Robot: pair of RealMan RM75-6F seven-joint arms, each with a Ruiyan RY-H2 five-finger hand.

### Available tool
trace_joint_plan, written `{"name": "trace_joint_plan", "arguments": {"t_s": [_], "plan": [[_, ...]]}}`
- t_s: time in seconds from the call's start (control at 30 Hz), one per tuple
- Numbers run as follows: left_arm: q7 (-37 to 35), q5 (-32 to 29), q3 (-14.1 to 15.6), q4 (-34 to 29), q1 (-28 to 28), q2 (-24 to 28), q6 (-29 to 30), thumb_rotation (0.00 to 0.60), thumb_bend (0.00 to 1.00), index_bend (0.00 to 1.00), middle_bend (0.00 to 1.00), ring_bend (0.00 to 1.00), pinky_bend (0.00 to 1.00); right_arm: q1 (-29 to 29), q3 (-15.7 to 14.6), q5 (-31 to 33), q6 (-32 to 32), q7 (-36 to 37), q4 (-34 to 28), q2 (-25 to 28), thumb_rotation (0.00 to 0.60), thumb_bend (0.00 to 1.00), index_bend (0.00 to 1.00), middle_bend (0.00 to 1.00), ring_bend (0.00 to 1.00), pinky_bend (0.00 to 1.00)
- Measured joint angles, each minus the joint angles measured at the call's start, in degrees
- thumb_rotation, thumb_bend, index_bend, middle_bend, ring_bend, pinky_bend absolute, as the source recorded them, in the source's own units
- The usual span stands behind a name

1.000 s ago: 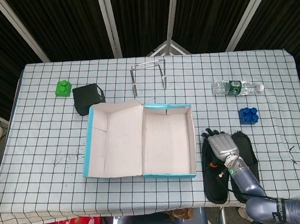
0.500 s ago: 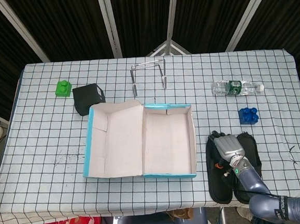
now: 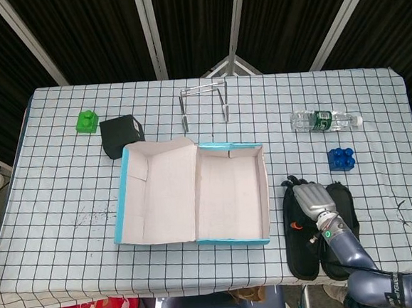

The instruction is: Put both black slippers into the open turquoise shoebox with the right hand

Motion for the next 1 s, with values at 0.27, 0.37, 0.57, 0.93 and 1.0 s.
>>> {"name": "trace_joint_plan", "arguments": {"t_s": [0.27,0.37,0.57,0.93,1.0], "plan": [[0.0,0.76,0.41,-0.53,0.25,0.16,0.52,0.6,0.64,0.23,0.07,0.03,0.1,-1.32,2.62,-1.83,-1.37,6.85,-4.59,7.76,0.6,0.12,0.18,0.09,0.16,0.24],[0.1,1.04,0.49,-0.75,0.48,0.24,1.09,0.6,0.64,0.23,0.07,0.03,0.1,-1.25,2.11,-1.1,-1.99,6.44,-5.66,10.24,0.6,0.12,0.18,0.09,0.16,0.24],[0.17,0.8,0.4,-0.82,0.63,0.34,1.19,0.6,0.64,0.23,0.07,0.03,0.1,-0.47,-0.17,0.78,-4.71,5.55,-6.29,11.94,0.6,0.12,0.18,0.09,0.15,0.24],[0.27,0.76,0.38,-0.84,0.59,0.36,1.12,0.6,0.64,0.23,0.07,0.03,0.1,2.71,-4.17,3.19,-11.01,4.08,-7.09,12.96,0.6,0.12,0.18,0.09,0.12,0.22],[0.32,0.85,0.39,-0.89,0.65,0.38,1.29,0.6,0.64,0.23,0.07,0.03,0.1,2.92,-4.38,3.17,-10.94,4.16,-6.61,12.12,0.6,0.12,0.18,0.09,0.12,0.22]]}}
